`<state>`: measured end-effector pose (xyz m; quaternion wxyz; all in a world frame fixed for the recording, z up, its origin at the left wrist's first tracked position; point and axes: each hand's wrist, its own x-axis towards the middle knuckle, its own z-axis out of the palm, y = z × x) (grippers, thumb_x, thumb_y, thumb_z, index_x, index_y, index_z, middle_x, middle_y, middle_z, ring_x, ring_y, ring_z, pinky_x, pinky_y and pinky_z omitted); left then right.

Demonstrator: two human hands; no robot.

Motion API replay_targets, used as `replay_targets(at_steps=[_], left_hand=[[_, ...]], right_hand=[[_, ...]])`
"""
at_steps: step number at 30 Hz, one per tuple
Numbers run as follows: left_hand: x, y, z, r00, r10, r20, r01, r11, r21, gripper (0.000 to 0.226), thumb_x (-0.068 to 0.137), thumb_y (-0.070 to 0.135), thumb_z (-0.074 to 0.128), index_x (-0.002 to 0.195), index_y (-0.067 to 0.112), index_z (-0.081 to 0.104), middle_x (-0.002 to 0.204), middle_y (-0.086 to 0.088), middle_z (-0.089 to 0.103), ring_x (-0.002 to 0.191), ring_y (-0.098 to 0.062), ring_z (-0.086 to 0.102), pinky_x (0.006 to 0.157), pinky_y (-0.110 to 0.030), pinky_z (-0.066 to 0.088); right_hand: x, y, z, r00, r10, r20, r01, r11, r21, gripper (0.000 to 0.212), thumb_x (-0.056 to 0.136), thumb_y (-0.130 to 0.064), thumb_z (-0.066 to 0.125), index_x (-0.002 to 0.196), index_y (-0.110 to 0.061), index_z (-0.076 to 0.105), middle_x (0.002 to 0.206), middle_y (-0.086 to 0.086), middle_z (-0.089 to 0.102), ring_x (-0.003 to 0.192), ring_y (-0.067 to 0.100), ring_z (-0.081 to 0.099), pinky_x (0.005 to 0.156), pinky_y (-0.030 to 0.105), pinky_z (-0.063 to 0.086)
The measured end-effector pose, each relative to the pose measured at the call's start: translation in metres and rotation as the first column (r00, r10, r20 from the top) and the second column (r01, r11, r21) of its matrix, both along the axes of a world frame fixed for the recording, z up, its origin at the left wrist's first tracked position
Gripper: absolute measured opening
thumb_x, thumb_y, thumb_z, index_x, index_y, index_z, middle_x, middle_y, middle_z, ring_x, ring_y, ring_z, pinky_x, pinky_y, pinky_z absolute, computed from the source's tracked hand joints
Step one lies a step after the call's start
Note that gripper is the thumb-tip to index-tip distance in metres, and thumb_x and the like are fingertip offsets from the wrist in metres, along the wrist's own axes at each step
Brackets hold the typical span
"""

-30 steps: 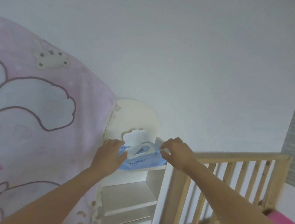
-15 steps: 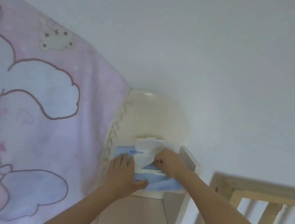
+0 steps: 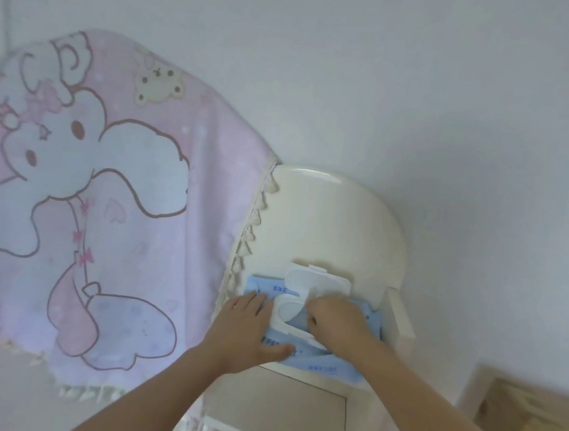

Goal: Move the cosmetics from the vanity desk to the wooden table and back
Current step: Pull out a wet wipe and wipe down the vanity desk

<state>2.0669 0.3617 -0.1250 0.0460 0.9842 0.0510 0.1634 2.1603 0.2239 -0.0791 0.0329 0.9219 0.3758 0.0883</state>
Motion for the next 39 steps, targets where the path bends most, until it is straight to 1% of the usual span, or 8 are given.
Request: replay_targets(at_steps=[4,10,18,22,25,28,34,39], left_hand=[[0.0,0.001,0.0,1.0,0.006,-0.012,-0.006,1.0,0.002,0.116,0.051,0.084,0.006,0.144,0.015,0.015,0.153,-0.002,0.015,0.141,-0.017,0.009,0.113,-0.031,0.007],[0.001,0.001,-0.001,1.0,0.01,-0.012,-0.01,1.0,-0.005,0.116,0.05,0.08,0.002,0.145,0.015,0.012,0.154,-0.002,0.011,0.142,-0.016,0.006,0.114,-0.031,0.005],[-0.004,-0.002,0.001,0.999,-0.007,0.047,0.008,1.0,-0.011,0.116,0.047,0.078,0.002,0.143,0.015,0.018,0.151,0.001,0.02,0.139,-0.014,0.013,0.111,-0.027,0.009],[0.0,0.001,-0.002,0.999,0.006,0.046,-0.005,1.0,-0.01,0.118,0.047,0.079,0.001,0.145,0.015,0.014,0.153,-0.001,0.015,0.141,-0.016,0.009,0.113,-0.03,0.008],[0.0,0.0,-0.003,0.999,0.002,0.033,-0.001,1.0,-0.021,0.118,0.047,0.08,0.002,0.145,0.015,0.013,0.154,-0.001,0.013,0.142,-0.017,0.007,0.114,-0.031,0.007],[0.001,0.002,-0.003,0.999,0.003,0.035,-0.002,1.0,-0.014,0.118,0.047,0.08,0.002,0.145,0.015,0.014,0.154,-0.002,0.013,0.142,-0.017,0.007,0.114,-0.031,0.006],[0.001,0.002,-0.005,0.998,0.008,0.065,-0.008,1.0,-0.006,0.118,0.047,0.08,0.001,0.144,0.015,0.015,0.153,0.001,0.015,0.141,-0.016,0.008,0.113,-0.03,0.008],[0.003,0.002,-0.006,0.998,0.012,0.069,-0.011,1.0,-0.007,0.118,0.047,0.08,0.0,0.145,0.016,0.014,0.154,0.001,0.014,0.142,-0.015,0.008,0.113,-0.031,0.007]], right_hand=[[-0.004,0.0,0.004,1.0,-0.021,-0.015,0.021,1.0,-0.022,0.035,0.09,-0.006,0.038,0.057,-0.017,0.031,0.057,-0.002,0.035,0.049,0.011,0.031,0.043,0.023,0.024],[0.0,0.001,0.012,0.999,0.002,-0.035,-0.006,0.993,-0.121,0.035,0.087,-0.001,0.043,0.055,-0.013,0.036,0.056,0.0,0.032,0.048,0.011,0.027,0.046,0.023,0.023],[-0.008,0.002,0.016,0.995,0.077,0.066,-0.067,0.987,-0.144,0.015,0.089,-0.003,0.042,0.083,-0.004,0.056,0.055,-0.002,0.032,0.048,0.009,0.027,0.043,0.02,0.019],[-0.007,-0.004,0.015,0.994,0.081,0.08,-0.074,0.994,-0.084,0.035,0.086,-0.007,0.042,0.053,-0.016,0.032,0.053,-0.003,0.033,0.047,0.012,0.029,0.042,0.02,0.018],[-0.007,-0.007,0.021,0.995,0.091,0.039,-0.091,0.996,-0.005,0.034,0.084,-0.008,0.044,0.054,-0.019,0.031,0.055,-0.004,0.034,0.06,0.018,0.04,0.045,0.019,0.022],[-0.011,-0.008,0.029,0.992,0.122,-0.033,-0.112,0.97,0.216,0.022,0.079,-0.004,0.048,0.058,-0.007,0.042,0.056,0.007,0.039,0.059,0.013,0.036,0.052,0.028,0.028],[-0.029,-0.011,0.07,0.949,0.194,-0.248,0.014,0.762,0.648,0.02,0.084,-0.001,0.05,0.065,-0.007,0.045,0.057,-0.002,0.038,0.049,0.006,0.035,0.045,0.011,0.03],[-0.035,-0.018,0.079,0.893,0.194,-0.406,0.194,0.648,0.737,0.027,0.085,-0.001,0.041,0.06,-0.01,0.041,0.051,0.004,0.043,0.038,0.007,0.035,0.04,0.015,0.029]])
